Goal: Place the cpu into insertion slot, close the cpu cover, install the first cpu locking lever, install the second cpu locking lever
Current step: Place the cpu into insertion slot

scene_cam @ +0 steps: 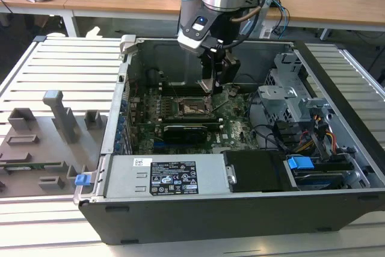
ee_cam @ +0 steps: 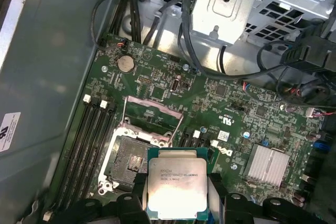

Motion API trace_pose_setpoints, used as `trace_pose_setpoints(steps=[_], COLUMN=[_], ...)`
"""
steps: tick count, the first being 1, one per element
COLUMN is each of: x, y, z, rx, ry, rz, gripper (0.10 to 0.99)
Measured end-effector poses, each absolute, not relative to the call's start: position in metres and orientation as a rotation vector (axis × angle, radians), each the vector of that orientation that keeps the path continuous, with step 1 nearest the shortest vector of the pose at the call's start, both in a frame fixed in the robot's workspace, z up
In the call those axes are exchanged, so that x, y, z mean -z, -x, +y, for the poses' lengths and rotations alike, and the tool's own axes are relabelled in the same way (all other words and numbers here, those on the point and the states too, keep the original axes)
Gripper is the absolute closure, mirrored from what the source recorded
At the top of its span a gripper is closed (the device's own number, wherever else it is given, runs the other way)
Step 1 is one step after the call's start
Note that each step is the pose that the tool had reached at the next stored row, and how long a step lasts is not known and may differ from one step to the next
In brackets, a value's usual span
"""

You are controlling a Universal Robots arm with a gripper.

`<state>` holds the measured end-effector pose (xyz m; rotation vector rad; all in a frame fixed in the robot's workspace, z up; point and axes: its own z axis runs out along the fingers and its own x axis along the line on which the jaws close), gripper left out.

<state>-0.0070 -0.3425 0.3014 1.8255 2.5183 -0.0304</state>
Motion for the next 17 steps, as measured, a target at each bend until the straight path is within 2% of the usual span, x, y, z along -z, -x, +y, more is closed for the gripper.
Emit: trace_pose_setpoints(steps=[17], x=[-0.3012], y=[0.007], z=[-0.3425], rx=[0.035], ry=[-1.93], rz=[2.439], gripper=[0.545])
